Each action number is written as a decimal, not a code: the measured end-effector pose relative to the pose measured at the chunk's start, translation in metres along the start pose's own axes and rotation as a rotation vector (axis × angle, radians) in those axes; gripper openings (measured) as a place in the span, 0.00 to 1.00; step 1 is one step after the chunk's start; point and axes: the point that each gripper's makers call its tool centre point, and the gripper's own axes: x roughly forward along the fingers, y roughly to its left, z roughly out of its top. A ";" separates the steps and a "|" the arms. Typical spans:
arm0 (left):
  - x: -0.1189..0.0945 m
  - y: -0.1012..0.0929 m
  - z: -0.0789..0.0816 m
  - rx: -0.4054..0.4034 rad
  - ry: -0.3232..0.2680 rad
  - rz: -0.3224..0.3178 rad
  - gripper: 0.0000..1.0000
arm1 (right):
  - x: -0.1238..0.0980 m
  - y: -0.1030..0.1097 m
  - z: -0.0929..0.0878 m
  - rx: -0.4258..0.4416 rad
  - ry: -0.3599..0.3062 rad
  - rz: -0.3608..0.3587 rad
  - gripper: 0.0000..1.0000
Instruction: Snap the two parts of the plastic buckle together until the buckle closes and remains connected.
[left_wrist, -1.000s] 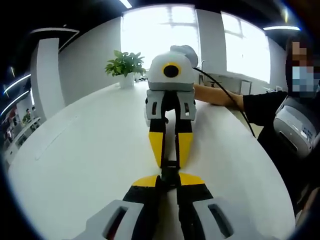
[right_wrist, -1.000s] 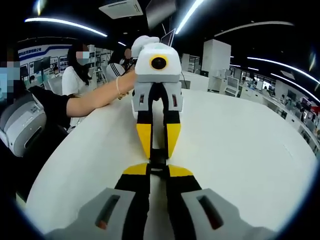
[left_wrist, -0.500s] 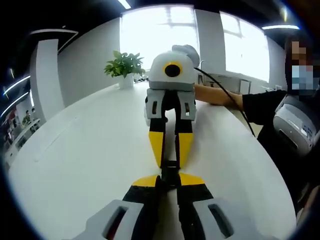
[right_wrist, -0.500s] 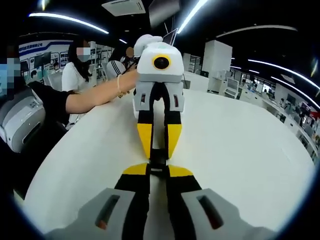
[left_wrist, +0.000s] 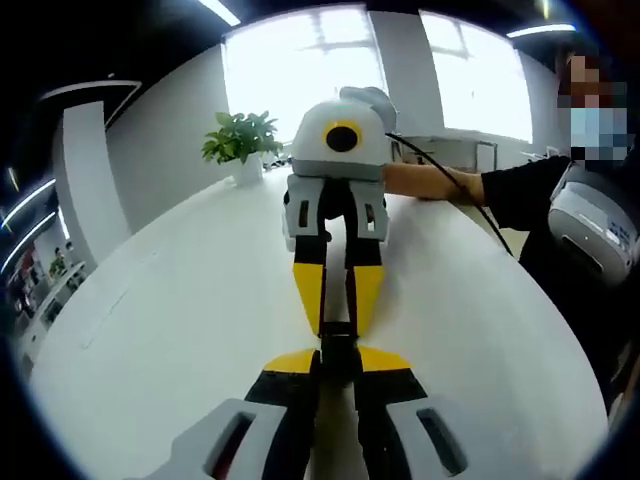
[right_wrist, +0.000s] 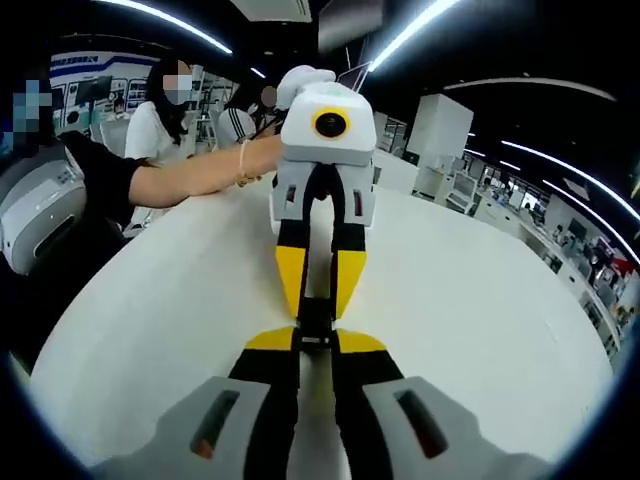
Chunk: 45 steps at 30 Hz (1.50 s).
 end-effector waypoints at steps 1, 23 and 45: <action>0.000 0.000 0.000 0.002 0.000 0.001 0.12 | 0.000 -0.001 0.000 -0.005 0.000 -0.003 0.12; -0.003 0.015 0.003 0.100 0.007 0.079 0.12 | -0.001 -0.016 0.001 -0.126 0.047 -0.102 0.12; -0.024 0.057 0.023 0.112 -0.078 0.292 0.13 | -0.021 -0.061 -0.003 -0.219 0.095 -0.343 0.12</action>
